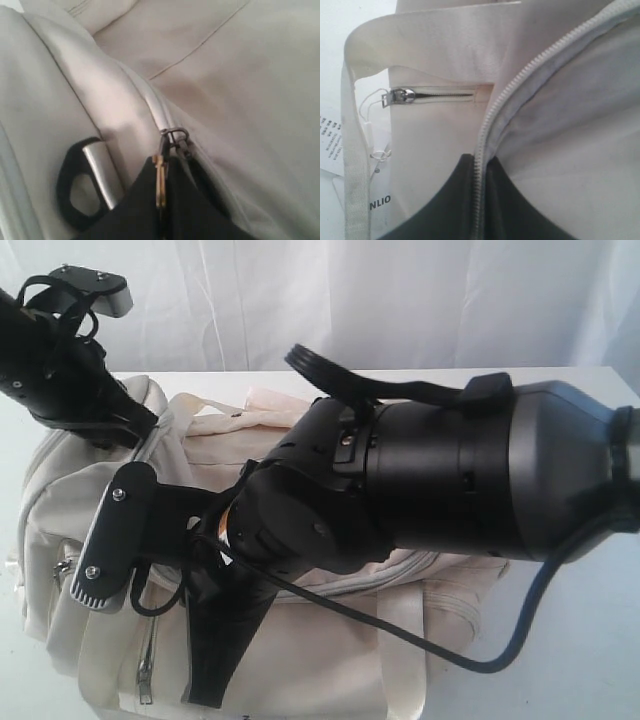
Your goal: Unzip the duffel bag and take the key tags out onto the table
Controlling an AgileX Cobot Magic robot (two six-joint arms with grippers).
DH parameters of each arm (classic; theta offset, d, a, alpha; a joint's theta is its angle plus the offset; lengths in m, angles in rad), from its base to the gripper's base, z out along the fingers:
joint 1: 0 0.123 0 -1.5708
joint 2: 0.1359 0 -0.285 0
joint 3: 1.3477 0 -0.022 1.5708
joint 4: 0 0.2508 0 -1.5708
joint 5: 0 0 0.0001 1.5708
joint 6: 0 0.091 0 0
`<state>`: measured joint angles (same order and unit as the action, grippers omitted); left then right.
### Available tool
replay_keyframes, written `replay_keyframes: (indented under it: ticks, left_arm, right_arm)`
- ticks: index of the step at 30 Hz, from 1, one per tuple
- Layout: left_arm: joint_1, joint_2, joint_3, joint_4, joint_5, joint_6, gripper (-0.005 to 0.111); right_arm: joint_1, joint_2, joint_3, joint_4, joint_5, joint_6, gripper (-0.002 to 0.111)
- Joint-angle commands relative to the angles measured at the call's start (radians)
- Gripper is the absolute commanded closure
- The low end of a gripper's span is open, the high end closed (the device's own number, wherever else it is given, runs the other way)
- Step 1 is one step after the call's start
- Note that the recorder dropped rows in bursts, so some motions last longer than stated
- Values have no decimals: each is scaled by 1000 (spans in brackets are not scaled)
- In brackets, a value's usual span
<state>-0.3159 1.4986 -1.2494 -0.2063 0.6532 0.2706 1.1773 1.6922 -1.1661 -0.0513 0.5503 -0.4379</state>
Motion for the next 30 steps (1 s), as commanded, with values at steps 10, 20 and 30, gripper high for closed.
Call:
replay_keyframes:
  ticks: [10,20,30]
  left_arm:
    - [-3,189,-215,159,-42,-54,107]
    - [-1,329,-374,226,-32,-71,107]
    - [54,398,-429,233,2,-107,107]
  right_arm:
    - [0,-1,4,27,51,5,108]
    - [0,53,4,33,51,5,108]
    - [0,66,4,35,51,5,108]
